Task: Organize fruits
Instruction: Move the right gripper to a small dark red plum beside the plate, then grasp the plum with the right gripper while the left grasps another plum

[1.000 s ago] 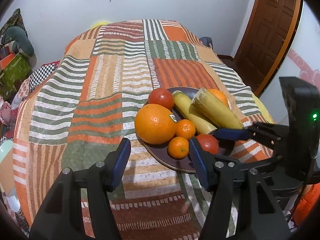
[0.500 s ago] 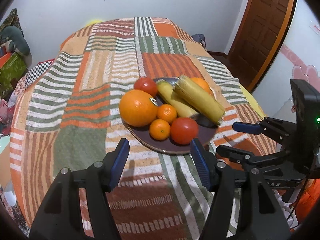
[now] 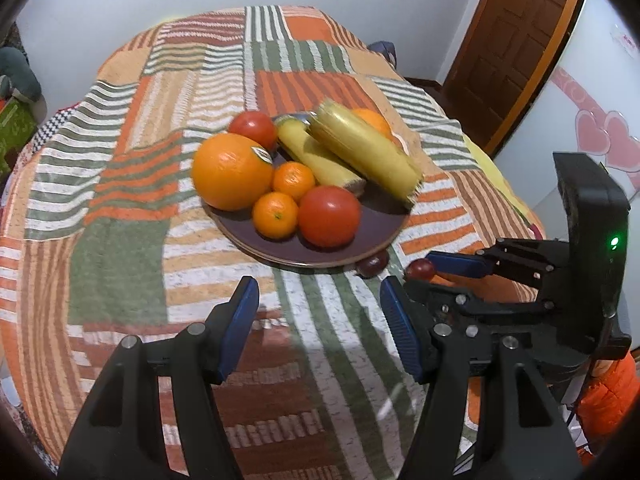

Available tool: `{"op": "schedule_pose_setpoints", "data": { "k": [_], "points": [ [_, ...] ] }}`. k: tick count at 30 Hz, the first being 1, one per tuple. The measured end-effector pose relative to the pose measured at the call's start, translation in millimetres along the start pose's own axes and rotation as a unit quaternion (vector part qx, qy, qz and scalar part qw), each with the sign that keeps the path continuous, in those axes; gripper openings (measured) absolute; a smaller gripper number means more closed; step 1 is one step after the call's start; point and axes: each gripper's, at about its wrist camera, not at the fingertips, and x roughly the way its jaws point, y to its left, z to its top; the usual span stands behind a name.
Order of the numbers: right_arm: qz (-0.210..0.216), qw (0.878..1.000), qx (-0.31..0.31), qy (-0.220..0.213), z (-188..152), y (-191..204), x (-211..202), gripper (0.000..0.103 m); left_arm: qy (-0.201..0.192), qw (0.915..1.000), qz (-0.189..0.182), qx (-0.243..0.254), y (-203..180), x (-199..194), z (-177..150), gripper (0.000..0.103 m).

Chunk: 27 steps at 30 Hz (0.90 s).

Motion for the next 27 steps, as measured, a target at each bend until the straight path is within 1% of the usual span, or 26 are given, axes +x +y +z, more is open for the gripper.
{"op": "schedule_pose_setpoints", "data": {
  "k": [1, 5, 8, 10, 12, 17, 21, 27],
  "points": [
    [0.002, 1.0, 0.003, -0.002, -1, -3, -2, 0.024, 0.004, 1.0, -0.001, 0.002, -2, 3, 0, 0.063],
    [-0.003, 1.0, 0.01, -0.014, -5, -10, -9, 0.024, 0.015, 0.9998, -0.005, 0.01, -13, 15, 0, 0.062],
    [0.0, 0.999, 0.021, -0.028, -6, -18, -19, 0.024, 0.022, 0.9995, -0.009, 0.018, -22, 24, -1, 0.055],
    [-0.004, 0.999, 0.026, -0.039, -7, -24, -27, 0.024, 0.031, 0.9993, -0.008, 0.021, -27, 31, 1, 0.047],
    [-0.006, 0.998, 0.029, -0.047, -7, -27, -33, 0.024, 0.036, 0.9991, -0.003, 0.021, -31, 37, 2, 0.043],
    [-0.009, 0.997, 0.034, -0.063, -7, -36, -43, 0.024, 0.047, 0.9988, 0.0, 0.014, -36, 51, 6, 0.042],
    [-0.01, 0.997, 0.034, -0.069, -6, -39, -46, 0.024, 0.058, 0.9982, 0.007, 0.006, -38, 62, 7, 0.037],
    [-0.008, 0.997, 0.035, -0.073, -5, -42, -47, 0.024, 0.058, 0.9982, 0.012, -0.003, -42, 71, 11, 0.036]
  ]
}}
